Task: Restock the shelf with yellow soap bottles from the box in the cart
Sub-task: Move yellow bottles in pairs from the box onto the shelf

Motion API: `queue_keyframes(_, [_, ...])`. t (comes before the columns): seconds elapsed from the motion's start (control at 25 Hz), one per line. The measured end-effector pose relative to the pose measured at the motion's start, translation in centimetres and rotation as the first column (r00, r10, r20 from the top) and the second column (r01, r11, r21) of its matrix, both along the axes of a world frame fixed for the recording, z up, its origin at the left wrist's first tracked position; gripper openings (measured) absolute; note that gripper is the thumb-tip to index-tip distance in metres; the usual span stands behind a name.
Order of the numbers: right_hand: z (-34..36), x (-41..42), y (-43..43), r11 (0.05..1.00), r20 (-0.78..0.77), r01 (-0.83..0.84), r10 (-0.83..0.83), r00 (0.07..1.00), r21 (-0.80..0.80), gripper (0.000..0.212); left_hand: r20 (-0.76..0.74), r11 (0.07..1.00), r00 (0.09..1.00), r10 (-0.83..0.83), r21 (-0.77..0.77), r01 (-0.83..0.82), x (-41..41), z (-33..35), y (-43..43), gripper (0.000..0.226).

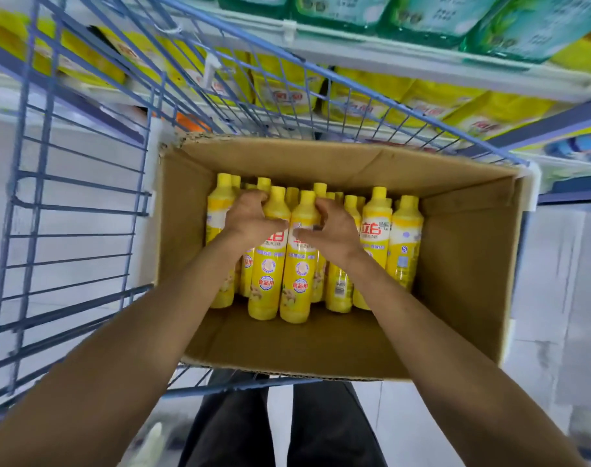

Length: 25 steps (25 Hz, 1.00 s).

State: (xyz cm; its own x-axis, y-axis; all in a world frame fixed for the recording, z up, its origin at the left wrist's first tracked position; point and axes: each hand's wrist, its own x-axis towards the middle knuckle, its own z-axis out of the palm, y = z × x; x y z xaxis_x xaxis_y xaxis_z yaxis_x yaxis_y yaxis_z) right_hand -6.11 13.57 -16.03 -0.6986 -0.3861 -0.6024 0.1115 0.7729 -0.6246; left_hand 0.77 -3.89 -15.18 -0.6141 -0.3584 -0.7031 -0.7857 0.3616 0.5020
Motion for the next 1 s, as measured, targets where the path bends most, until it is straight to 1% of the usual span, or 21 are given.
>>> queue_keyframes(0.04, [0.1, 0.0, 0.4, 0.998, 0.055, 0.051, -0.049, 0.997, -0.033, 0.070, -0.010, 0.999, 1.000, 0.010, 0.033, -0.010, 0.0, 0.2, -0.2, 0.070])
queue_keyframes(0.12, [0.1, -0.3, 1.2, 0.992, 0.144, 0.111, -0.102, 0.984, -0.057, 0.071, -0.040, 0.993, 0.998, 0.043, 0.116, -0.038, 0.1, 0.2, -0.4, 0.057])
queue_keyframes(0.2, [-0.2, -0.5, 1.3, 0.993, 0.185, 0.103, -0.089, 0.979, -0.063, 0.072, -0.041, 0.969, 0.994, 0.104, 0.230, -0.092, 0.9, -0.1, -0.5, 0.051])
queue_keyframes(0.28, [-0.6, -0.3, 1.1, 0.992, 0.203, 0.098, -0.080, 0.976, -0.079, 0.072, -0.029, 0.925, 0.978, 0.208, 0.330, -0.187, 2.0, -0.3, -0.3, 0.044])
queue_keyframes(0.32, [-0.6, 0.0, 1.0, 0.989, 0.216, 0.107, -0.084, 0.973, -0.098, 0.073, -0.034, 0.911, 0.967, 0.252, 0.345, -0.225, 2.4, -0.2, -0.3, 0.041])
queue_keyframes(0.4, [-0.4, 0.6, 1.0, 0.981, 0.235, 0.125, -0.088, 0.968, -0.151, 0.074, -0.088, 0.901, 0.944, 0.317, 0.340, -0.271, 3.1, 0.4, 0.0, 0.041])
queue_keyframes(0.52, [1.5, 1.1, 1.5, 0.962, 0.211, 0.130, -0.080, 0.974, -0.239, 0.075, -0.172, 0.887, 0.911, 0.373, 0.356, -0.296, 3.9, 2.9, 0.3, 0.045])
queue_keyframes(0.64, [4.9, 1.1, 2.0, 0.940, 0.177, 0.136, -0.083, 0.981, -0.314, 0.072, -0.218, 0.868, 0.887, 0.407, 0.394, -0.301, 4.1, 5.5, -0.1, 0.049])
queue_keyframes(0.76, [9.2, 0.5, 2.1, 0.915, 0.105, 0.161, -0.131, 0.986, -0.370, 0.062, -0.307, 0.856, 0.843, 0.442, 0.425, -0.294, 2.9, 9.9, -0.8, 0.040])
queue_keyframes(0.8, [10.6, 0.0, 2.0, 0.904, 0.094, 0.177, -0.152, 0.984, -0.388, 0.058, -0.348, 0.868, 0.838, 0.420, 0.425, -0.258, 2.3, 11.4, -1.2, 0.036])
queue_keyframes(0.84, [12.2, -0.4, 1.9, 0.893, 0.072, 0.180, -0.165, 0.984, -0.412, 0.055, -0.399, 0.889, 0.841, 0.366, 0.418, -0.188, 1.8, 13.1, -1.5, 0.034])
queue_keyframes(0.92, [15.4, -1.0, 1.5, 0.872, -0.001, 0.172, -0.194, 0.981, -0.457, 0.063, -0.487, 0.913, 0.825, 0.288, 0.399, -0.083, 0.9, 16.6, -2.0, 0.032])
queue_keyframes(1.0, [18.4, -1.7, 0.9, 0.855, -0.054, 0.144, -0.196, 0.979, -0.499, 0.065, -0.559, 0.911, 0.771, 0.305, 0.406, -0.065, 0.1, 19.8, -2.4, 0.025])
